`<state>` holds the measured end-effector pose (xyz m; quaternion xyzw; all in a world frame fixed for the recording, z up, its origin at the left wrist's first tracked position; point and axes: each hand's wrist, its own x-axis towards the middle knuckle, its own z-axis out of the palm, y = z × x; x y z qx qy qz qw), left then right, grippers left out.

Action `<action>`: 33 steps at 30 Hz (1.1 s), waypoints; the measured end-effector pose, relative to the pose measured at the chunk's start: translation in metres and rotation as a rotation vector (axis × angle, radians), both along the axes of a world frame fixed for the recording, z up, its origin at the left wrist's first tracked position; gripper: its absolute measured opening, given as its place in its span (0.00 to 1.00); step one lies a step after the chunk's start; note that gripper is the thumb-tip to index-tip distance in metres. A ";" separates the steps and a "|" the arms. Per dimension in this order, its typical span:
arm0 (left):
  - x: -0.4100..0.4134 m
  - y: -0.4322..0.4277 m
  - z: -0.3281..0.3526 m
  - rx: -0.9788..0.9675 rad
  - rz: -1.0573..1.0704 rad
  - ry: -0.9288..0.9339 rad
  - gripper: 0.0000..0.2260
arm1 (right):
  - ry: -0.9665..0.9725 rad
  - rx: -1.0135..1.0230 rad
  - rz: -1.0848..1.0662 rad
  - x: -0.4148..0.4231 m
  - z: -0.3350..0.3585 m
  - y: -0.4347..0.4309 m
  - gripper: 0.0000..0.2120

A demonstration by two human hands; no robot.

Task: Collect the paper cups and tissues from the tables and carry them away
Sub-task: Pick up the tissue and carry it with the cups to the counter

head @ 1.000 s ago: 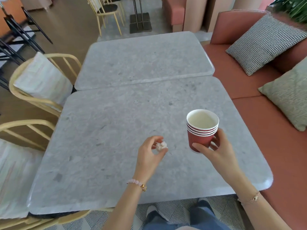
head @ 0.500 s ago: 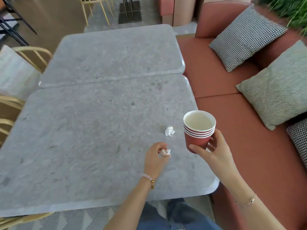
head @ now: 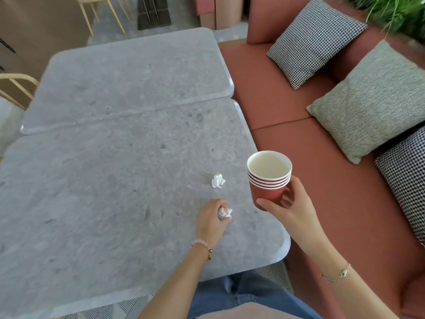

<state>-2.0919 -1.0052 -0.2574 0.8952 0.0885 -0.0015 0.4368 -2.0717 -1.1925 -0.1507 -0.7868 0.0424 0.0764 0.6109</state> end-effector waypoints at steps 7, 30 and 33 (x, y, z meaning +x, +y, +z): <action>0.005 0.022 0.014 -0.099 -0.049 -0.016 0.21 | -0.003 -0.021 -0.034 -0.001 0.003 0.005 0.32; 0.094 0.046 0.009 0.039 -0.273 0.049 0.09 | 0.015 -0.059 -0.226 -0.015 0.004 0.014 0.33; 0.082 0.049 0.008 -0.004 -0.295 0.067 0.09 | 0.018 -0.056 -0.228 -0.015 0.004 0.016 0.32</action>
